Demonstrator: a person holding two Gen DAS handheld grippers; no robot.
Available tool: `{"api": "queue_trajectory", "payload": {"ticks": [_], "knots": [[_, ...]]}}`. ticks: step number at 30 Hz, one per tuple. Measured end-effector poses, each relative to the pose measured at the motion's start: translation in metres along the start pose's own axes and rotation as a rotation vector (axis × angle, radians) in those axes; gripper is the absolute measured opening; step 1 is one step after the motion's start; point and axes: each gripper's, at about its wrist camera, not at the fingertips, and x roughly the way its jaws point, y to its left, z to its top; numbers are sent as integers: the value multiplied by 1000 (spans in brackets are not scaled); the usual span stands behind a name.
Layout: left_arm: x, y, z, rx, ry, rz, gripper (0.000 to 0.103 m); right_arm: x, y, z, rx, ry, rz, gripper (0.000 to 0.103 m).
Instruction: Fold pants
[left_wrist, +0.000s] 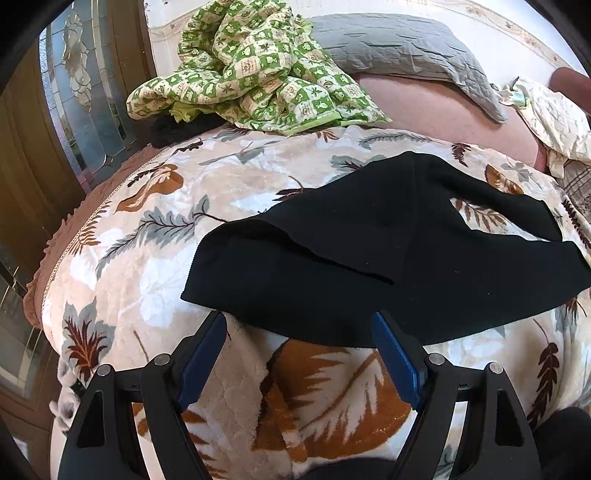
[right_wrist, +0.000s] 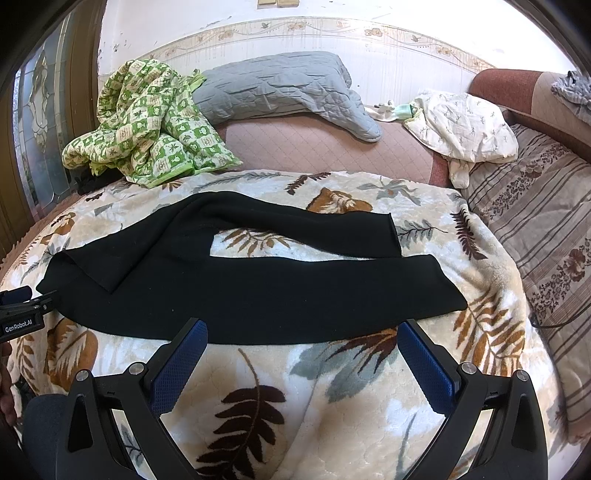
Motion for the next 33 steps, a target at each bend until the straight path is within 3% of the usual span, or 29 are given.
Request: {"api": "queue_trajectory", "payload": {"ticks": [8,13,15,18,24,29,33], "knots": [[-3,-3,-1,10,5,-42,81,0,0,0,1,0,-1,103],[-14,10,-11,38,-71,-97,81,0,0,0,2,0,-1,103],[-11,35,-18,-36,-55,-193,80,0,0,0,3,0,0,103],[-3,93,-29,-240,-50,-407,78,0,0,0,1,1,-1,103],[43,196,-37,-605,22,-588,78,1,3,0,-15,4,-4,103],[77,205,-24,-698,102,-733,78,2,3,0,-8,6,-6,103],[93,201,-17,-734,147,-781,75,2,3,0,-12,8,-7,103]]}}
